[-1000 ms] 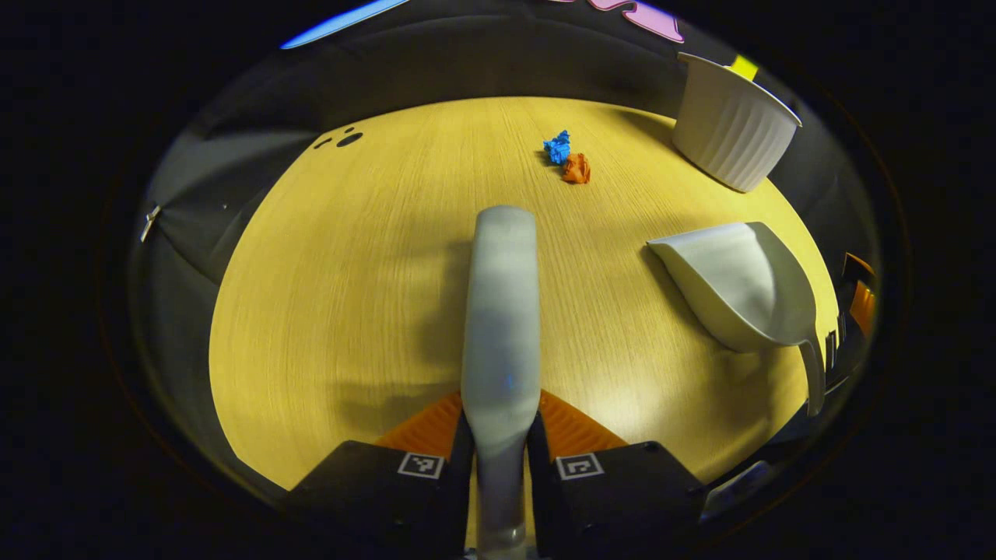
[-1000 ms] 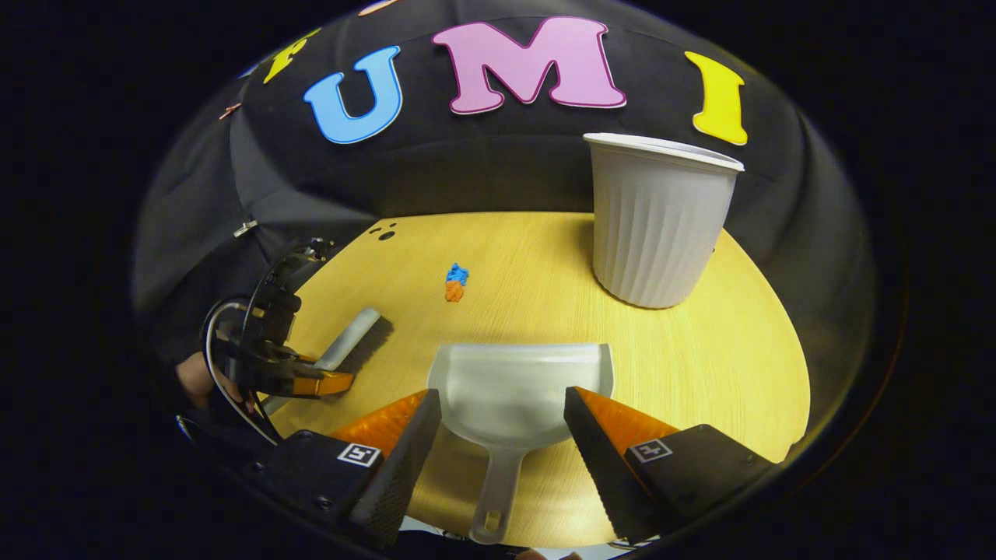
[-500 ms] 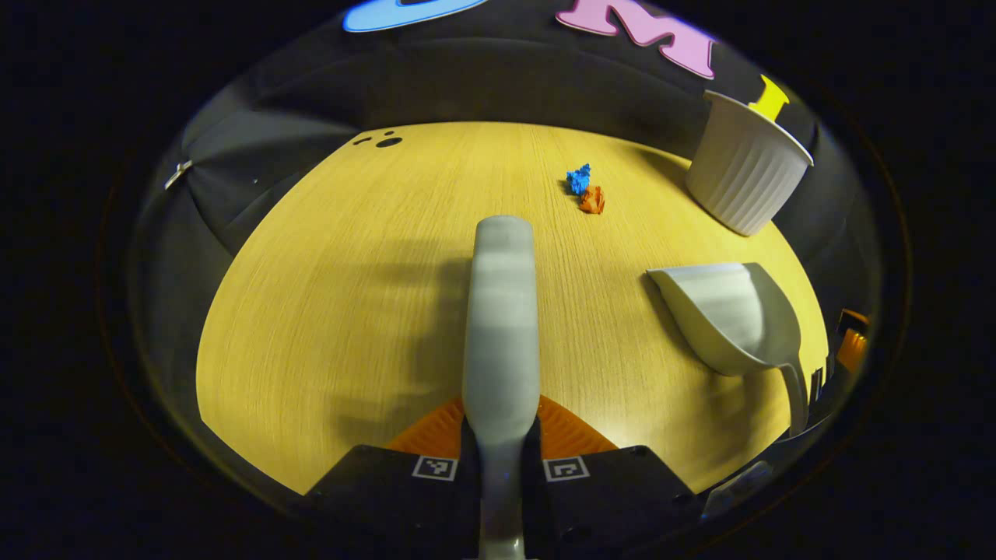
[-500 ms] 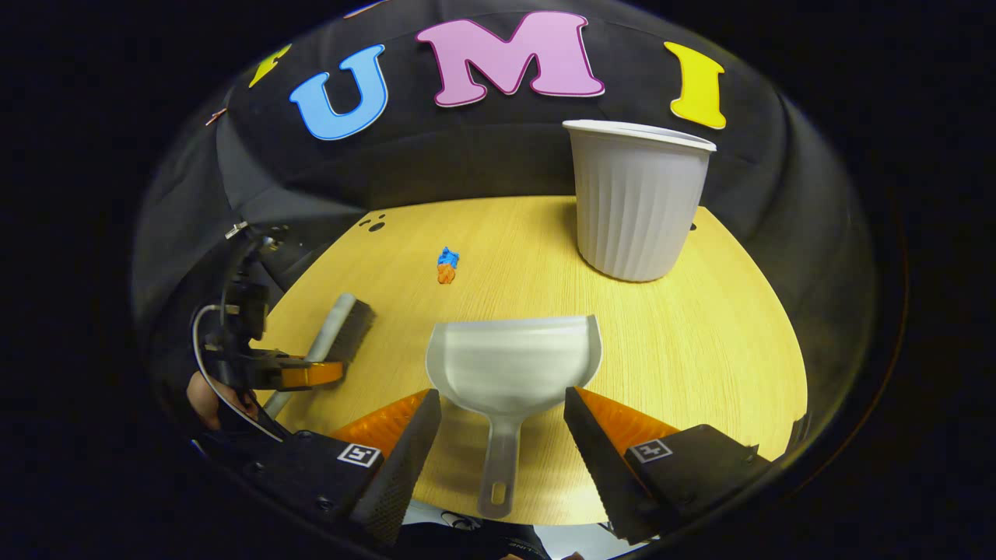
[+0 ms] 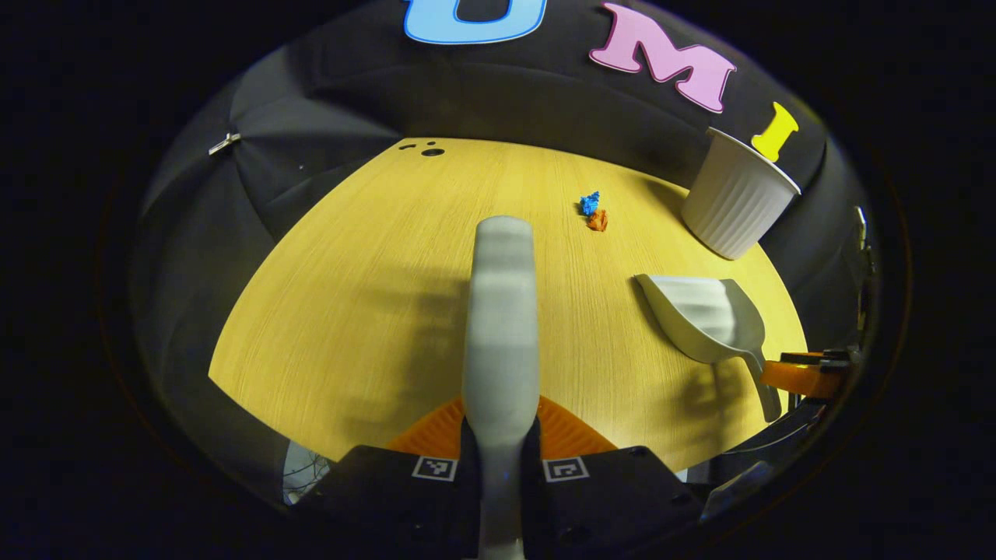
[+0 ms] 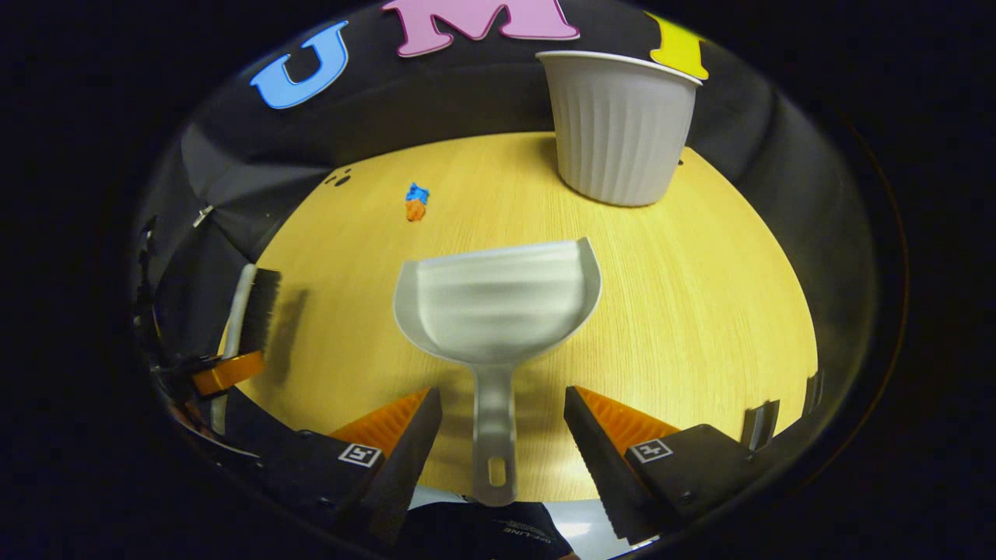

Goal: Pick up the small broom and dustpan from the desktop, sweep the trash into the dustpan with the broom, and then empty the trash into the garbage bin.

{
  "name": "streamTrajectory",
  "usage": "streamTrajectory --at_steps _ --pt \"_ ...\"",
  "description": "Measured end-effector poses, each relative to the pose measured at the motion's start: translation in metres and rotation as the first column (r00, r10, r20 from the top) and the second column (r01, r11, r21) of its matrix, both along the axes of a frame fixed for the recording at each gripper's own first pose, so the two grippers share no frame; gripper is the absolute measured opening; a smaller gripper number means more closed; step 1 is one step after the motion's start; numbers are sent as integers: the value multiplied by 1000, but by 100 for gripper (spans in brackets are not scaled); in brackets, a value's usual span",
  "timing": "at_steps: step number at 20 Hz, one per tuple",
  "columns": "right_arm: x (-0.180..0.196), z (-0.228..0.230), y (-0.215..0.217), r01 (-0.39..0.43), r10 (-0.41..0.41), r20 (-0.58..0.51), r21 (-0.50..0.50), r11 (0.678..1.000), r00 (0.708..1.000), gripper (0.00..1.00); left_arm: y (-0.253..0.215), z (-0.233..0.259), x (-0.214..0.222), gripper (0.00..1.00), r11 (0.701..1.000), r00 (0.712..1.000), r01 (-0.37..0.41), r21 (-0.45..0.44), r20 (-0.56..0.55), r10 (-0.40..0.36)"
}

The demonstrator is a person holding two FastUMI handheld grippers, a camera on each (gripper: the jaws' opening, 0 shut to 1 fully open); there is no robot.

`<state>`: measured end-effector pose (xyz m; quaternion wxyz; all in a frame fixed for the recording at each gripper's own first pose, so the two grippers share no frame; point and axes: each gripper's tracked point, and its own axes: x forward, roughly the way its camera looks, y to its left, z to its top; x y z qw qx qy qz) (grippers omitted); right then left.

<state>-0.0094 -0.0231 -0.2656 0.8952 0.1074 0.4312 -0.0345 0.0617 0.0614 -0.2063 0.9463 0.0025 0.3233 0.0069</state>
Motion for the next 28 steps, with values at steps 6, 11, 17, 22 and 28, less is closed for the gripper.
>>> streamTrajectory --at_steps 6,11,17,22,28 --pt "1 -43 1 72 -66 -142 34 997 988 95 9 -3 -14 26 999 999 -37 8 -26 37" --pt "15 -50 4 45 -45 -156 -7 999 987 89 8 1 -4 26 999 998 -51 11 -30 52" --pt "27 -52 -3 22 -36 -176 -82 996 984 47 2 6 20 25 998 997 -67 14 -49 67" --pt "26 -53 0 -68 54 -184 -68 995 981 34 -12 8 52 27 1000 997 0 19 -78 1" --pt "23 -52 -6 -172 165 -226 -11 985 960 35 -20 22 146 25 988 984 120 101 -147 -104"
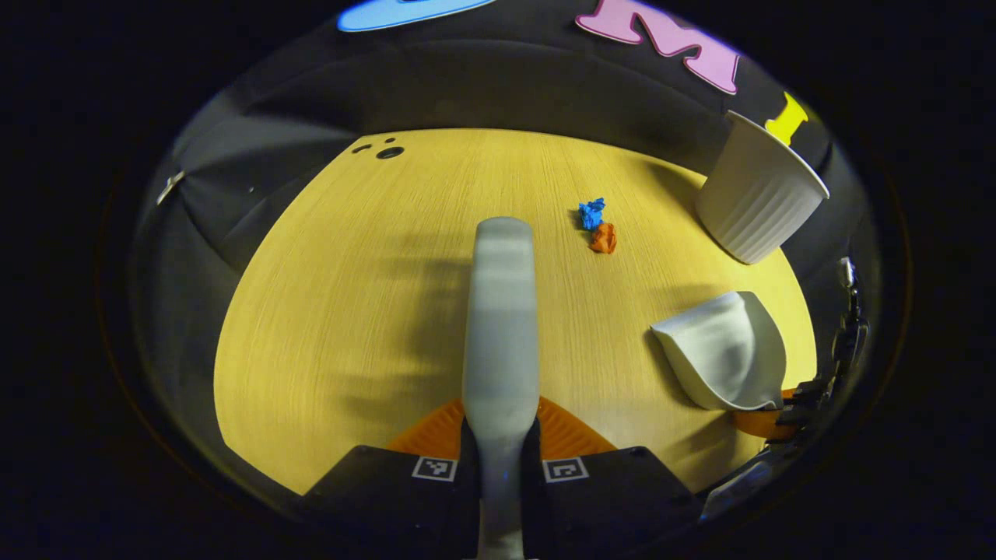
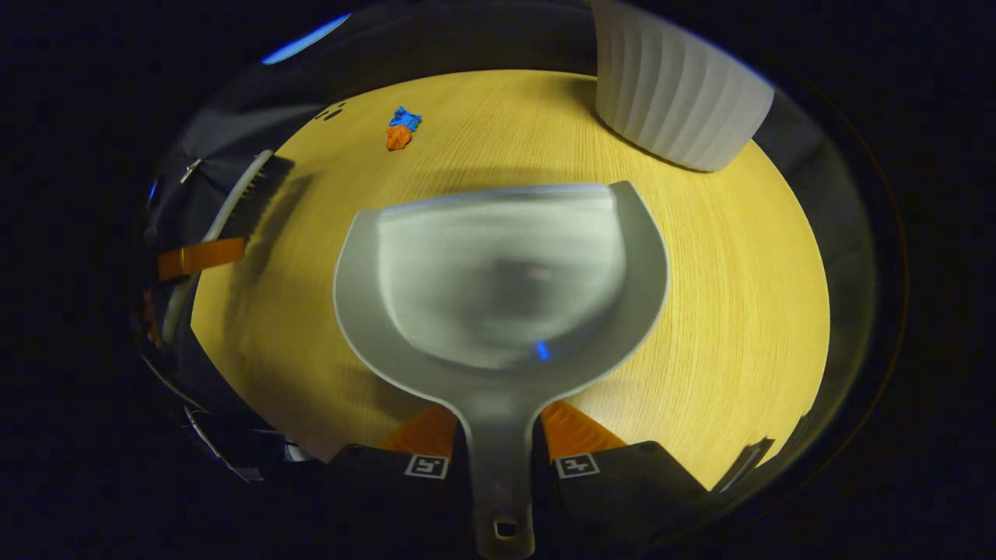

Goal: Pick up the small broom and dustpan from the desktop, sweep the trash into the dustpan with the broom, and then empty the trash into the garbage bin.

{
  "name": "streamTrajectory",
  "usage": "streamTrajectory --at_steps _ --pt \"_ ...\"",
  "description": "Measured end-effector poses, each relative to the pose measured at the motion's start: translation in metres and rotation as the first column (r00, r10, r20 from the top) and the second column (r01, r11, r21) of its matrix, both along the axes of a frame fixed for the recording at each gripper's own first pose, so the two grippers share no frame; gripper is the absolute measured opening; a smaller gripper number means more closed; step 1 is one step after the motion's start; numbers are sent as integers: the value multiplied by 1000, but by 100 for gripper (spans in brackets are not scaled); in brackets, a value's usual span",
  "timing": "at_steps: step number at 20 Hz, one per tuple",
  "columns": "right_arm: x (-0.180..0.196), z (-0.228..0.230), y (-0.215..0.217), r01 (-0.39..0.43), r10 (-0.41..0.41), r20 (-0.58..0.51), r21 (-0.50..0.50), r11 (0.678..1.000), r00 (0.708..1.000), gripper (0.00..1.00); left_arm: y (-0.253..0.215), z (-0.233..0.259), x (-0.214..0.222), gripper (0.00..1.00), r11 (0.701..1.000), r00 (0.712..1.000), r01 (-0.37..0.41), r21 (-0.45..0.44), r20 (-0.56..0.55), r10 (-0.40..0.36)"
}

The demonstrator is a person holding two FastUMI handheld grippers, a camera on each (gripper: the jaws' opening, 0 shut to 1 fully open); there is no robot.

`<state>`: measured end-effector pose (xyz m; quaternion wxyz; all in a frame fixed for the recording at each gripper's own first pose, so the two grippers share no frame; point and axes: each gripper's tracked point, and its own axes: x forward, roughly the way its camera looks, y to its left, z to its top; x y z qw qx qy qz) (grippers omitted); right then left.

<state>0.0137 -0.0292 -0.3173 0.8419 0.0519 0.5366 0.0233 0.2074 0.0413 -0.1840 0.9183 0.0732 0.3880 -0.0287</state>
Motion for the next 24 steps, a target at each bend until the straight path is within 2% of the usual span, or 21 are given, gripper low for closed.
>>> streamTrajectory --at_steps 4,7,8,9,11,13,17,18,22,24 --pt "-1 6 -10 -68 68 20 2 998 997 34 -6 4 62 24 992 996 87 94 -28 -85" --pt "-2 14 -20 -109 109 30 9 994 994 34 -19 2 99 26 983 990 137 121 -57 -131" --pt "-2 17 -22 -121 121 35 10 993 992 31 -23 1 111 26 980 987 153 128 -64 -146" --pt "0 19 -24 -133 132 42 11 991 990 34 -28 1 123 27 975 984 172 143 -70 -164" --pt "3 23 -28 -158 157 44 11 987 987 34 -32 2 144 26 950 973 227 213 -90 -212" --pt "5 27 -31 -166 164 46 29 986 985 34 -40 5 161 26 911 956 294 290 -105 -275" --pt "6 30 -41 -185 184 54 23 982 981 31 -65 4 171 26 846 911 412 339 -148 -384" --pt "8 30 -43 -195 193 55 16 981 980 34 -71 3 170 26 836 902 432 337 -158 -403" --pt "8 28 -47 -259 260 54 -25 965 964 34 -92 -4 160 26 808 863 505 303 -198 -465" --pt "8 26 -43 -286 287 59 -26 958 956 34 -104 -10 149 24 790 834 551 270 -222 -506"
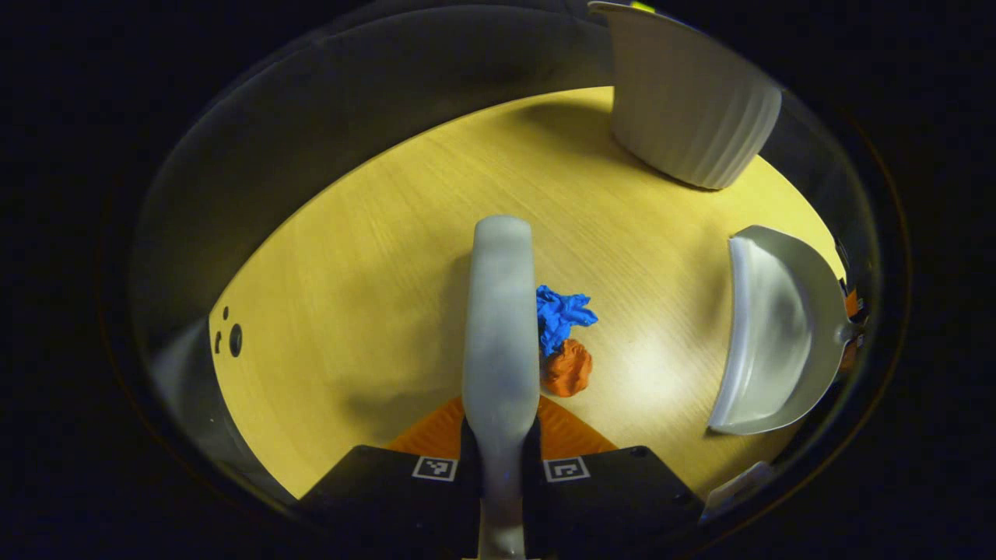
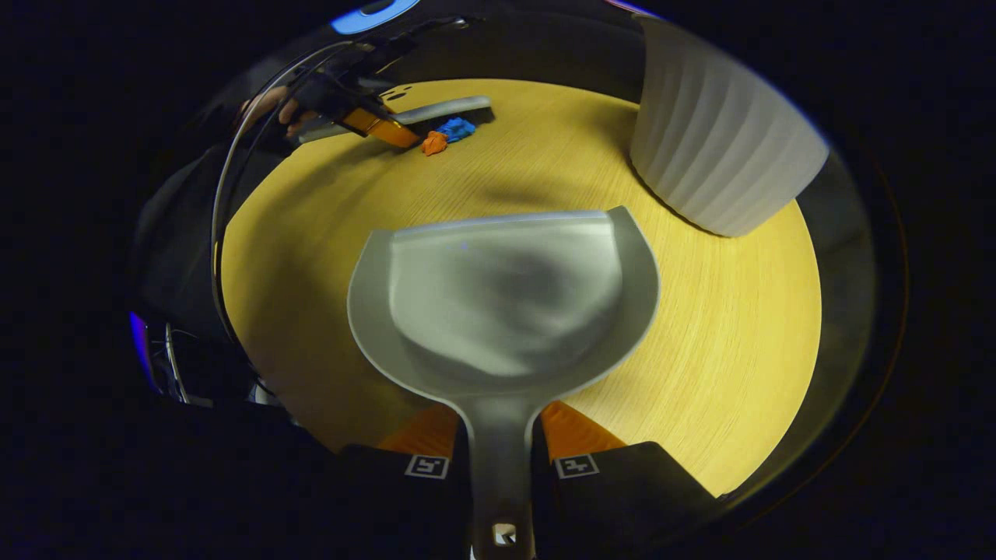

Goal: Pick up the small broom and dustpan from the desktop, sweep the trash into the dustpan with the broom, and then empty the trash into the garbage bin.

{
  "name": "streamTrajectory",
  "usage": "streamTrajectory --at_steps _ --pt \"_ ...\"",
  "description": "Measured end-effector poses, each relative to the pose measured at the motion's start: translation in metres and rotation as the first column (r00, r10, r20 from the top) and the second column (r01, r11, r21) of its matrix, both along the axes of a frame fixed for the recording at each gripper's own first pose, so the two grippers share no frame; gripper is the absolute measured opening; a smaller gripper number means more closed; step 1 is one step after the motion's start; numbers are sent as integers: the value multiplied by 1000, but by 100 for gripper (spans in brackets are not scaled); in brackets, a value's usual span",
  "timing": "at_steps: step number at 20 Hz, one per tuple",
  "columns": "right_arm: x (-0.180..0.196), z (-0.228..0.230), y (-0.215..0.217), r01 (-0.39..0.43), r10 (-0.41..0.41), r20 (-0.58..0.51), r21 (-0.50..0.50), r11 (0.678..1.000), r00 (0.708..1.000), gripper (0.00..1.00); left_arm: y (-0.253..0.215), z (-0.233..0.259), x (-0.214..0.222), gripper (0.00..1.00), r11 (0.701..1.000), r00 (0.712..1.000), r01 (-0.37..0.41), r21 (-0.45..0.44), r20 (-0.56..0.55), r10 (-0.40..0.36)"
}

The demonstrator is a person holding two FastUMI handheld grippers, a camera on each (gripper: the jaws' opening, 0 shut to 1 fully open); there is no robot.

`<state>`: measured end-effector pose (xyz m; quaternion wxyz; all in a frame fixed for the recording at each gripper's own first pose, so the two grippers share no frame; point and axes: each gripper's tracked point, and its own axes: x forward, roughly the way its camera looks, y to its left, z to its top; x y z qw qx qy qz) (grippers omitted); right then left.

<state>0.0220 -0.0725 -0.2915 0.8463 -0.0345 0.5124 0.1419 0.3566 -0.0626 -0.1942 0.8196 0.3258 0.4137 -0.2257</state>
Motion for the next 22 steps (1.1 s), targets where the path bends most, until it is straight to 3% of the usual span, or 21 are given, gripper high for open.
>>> streamTrajectory --at_steps 7,12,16,18,22 --pt "4 -5 5 -48 48 20 -11 999 999 34 -51 -29 -71 26 993 980 112 -38 -158 -117" --pt "1 -12 4 -72 73 43 -19 997 996 34 -84 -51 -129 26 962 923 264 -72 -270 -274" --pt "-7 -21 4 -82 84 68 -24 996 994 31 -96 -56 -161 26 953 886 272 -135 -351 -302" --pt "-10 -25 3 -79 81 80 -25 997 993 34 -100 -53 -168 26 958 894 245 -148 -349 -282" --pt "-9 -33 3 -82 84 94 -25 996 992 34 -94 -40 -165 26 969 952 170 -180 -224 -208"
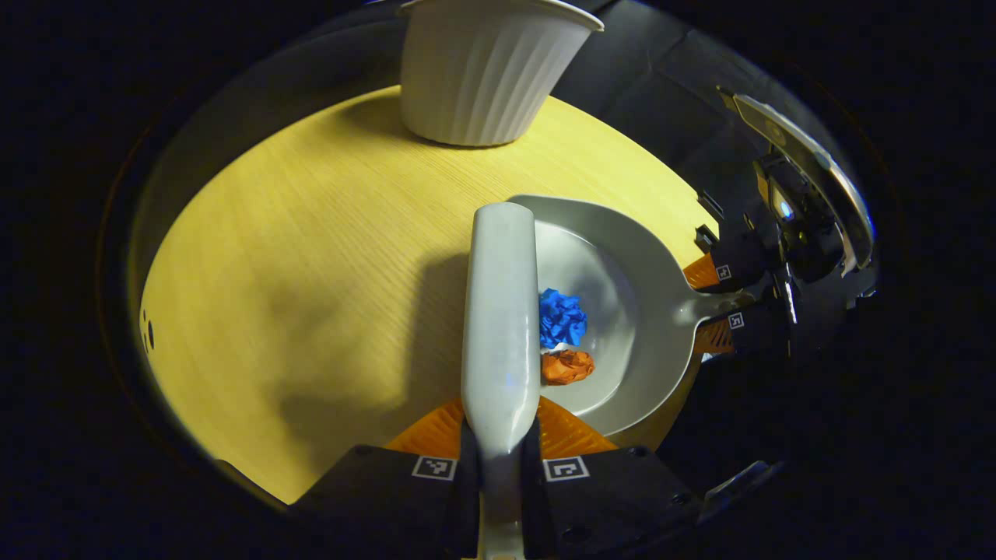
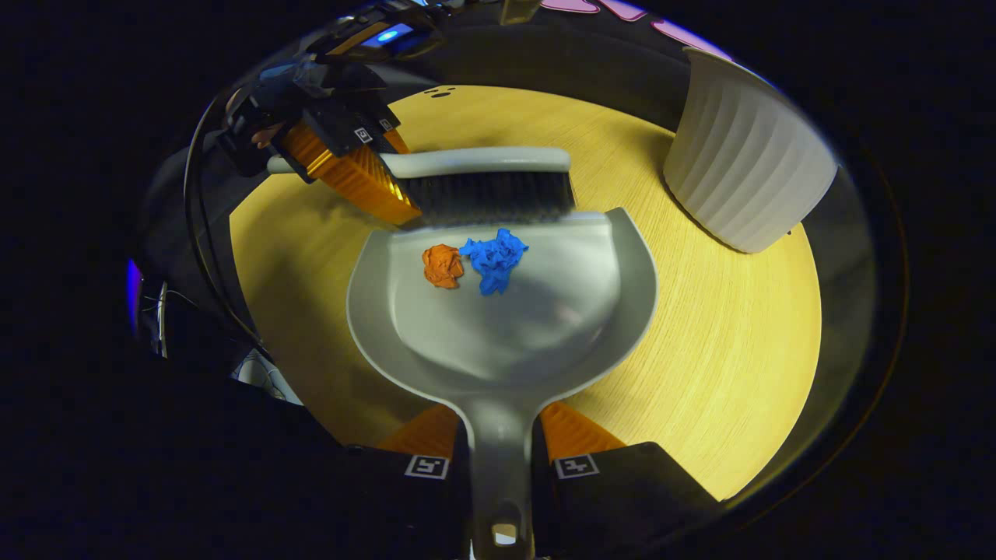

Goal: Pick up the small broom and dustpan from the desktop, sweep the trash into the dustpan with the broom, and then empty the trash into the garbage bin.

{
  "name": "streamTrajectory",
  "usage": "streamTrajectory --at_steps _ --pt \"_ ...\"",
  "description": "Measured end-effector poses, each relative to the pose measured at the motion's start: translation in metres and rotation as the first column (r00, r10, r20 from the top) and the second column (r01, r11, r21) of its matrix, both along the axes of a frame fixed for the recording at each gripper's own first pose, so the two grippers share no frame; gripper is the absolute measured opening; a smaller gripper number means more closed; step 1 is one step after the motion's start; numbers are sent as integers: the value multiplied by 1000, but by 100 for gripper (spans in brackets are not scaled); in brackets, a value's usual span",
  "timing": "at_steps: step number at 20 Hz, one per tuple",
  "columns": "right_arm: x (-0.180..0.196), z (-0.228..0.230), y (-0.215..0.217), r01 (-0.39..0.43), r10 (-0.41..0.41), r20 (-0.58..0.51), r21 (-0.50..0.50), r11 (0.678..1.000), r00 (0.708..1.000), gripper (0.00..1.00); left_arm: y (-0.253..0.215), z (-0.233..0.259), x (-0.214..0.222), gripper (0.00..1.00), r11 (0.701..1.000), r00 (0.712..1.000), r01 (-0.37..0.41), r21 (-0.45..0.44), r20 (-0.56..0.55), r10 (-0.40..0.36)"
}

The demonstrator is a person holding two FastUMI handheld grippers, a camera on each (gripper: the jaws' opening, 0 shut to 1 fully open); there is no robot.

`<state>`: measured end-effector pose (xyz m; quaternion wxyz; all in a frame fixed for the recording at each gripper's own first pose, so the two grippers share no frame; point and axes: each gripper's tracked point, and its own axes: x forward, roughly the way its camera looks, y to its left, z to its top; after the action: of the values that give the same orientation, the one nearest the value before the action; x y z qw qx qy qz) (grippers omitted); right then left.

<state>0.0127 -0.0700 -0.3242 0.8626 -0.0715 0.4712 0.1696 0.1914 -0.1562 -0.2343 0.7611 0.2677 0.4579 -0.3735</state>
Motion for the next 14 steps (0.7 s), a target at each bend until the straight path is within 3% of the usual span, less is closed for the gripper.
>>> streamTrajectory --at_steps 5,10,14 --pt "-3 3 3 73 -73 9 26 997 997 31 55 15 -8 26 975 971 -201 -92 116 211" --pt "-1 2 -3 162 -162 48 -8 987 986 34 158 -13 -30 26 916 907 -377 -139 146 396" --pt "2 8 0 262 -263 47 19 965 964 34 194 -36 -34 26 867 864 -460 -191 129 487"
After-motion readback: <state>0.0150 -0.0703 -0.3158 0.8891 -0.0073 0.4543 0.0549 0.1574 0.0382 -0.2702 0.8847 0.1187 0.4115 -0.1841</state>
